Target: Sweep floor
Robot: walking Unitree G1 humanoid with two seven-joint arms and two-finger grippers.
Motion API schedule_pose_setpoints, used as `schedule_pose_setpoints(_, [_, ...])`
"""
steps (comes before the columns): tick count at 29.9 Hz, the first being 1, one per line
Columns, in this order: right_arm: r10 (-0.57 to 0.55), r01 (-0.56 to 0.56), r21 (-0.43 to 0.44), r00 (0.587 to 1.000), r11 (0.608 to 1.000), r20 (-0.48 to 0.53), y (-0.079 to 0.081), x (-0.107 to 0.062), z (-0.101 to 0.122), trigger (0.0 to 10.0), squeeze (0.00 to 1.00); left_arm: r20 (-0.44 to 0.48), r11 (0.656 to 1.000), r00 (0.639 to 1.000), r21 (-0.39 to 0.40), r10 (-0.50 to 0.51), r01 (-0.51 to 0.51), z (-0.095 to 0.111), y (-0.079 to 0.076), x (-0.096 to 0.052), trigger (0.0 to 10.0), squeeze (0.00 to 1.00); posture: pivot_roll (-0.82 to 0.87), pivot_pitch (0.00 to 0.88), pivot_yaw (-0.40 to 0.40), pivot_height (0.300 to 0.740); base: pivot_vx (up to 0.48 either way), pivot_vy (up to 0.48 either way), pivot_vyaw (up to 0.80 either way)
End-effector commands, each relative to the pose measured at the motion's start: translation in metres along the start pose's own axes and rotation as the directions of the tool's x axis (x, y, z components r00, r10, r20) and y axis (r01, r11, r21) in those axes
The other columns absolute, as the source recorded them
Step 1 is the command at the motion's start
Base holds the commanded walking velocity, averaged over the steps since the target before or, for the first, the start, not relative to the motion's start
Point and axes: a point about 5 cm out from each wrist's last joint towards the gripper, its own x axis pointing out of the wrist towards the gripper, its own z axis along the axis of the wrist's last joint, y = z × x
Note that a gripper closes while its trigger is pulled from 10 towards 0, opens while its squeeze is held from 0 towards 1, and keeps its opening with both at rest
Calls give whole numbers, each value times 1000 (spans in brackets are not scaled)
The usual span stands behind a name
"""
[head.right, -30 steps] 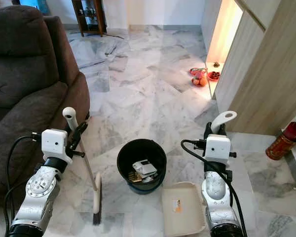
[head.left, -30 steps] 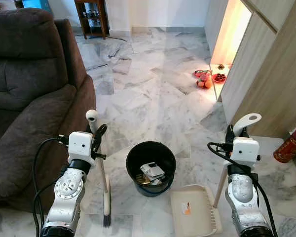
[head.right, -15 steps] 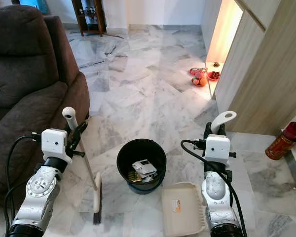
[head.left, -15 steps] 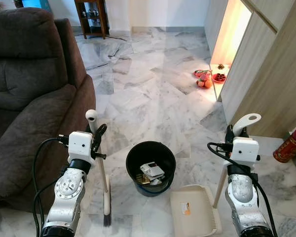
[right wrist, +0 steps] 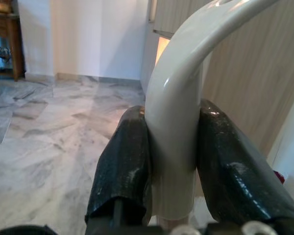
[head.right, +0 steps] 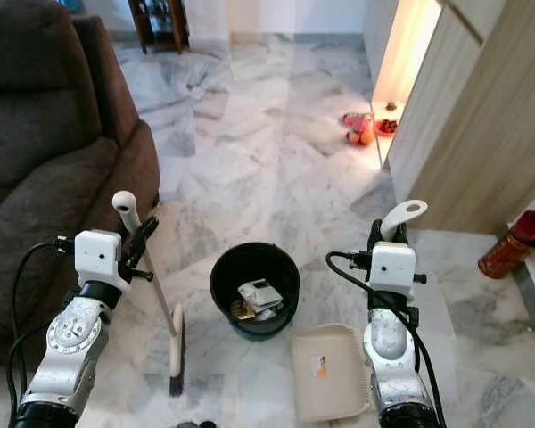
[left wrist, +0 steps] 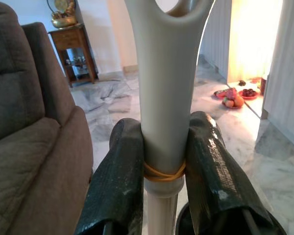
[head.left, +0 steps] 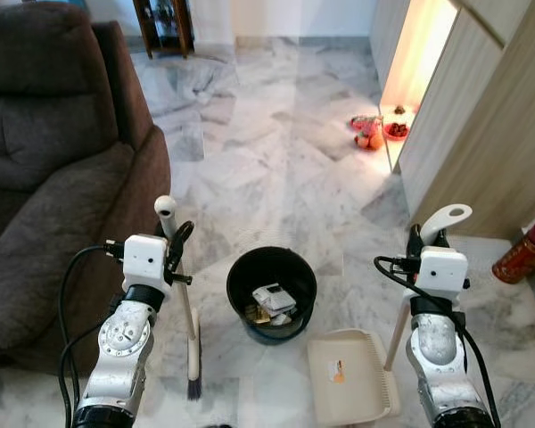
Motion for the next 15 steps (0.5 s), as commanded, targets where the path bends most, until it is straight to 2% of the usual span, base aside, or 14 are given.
schedule_pose_setpoints(1, [3, -3, 0, 1000, 1000, 29, 2, 2, 5, 10000, 0, 19, 1000, 1000, 13, 3, -3, 4, 4, 1, 10000, 0, -39, 76, 33, 740, -262, 0, 0])
schedule_pose_setpoints(15, [5, -5, -11, 1000, 1000, 29, 2, 4, 5, 10000, 0, 20, 1000, 1000, 10, -5, 5, 4, 2, 3, 10000, 0, -48, 62, 40, 740, -265, 0, 0])
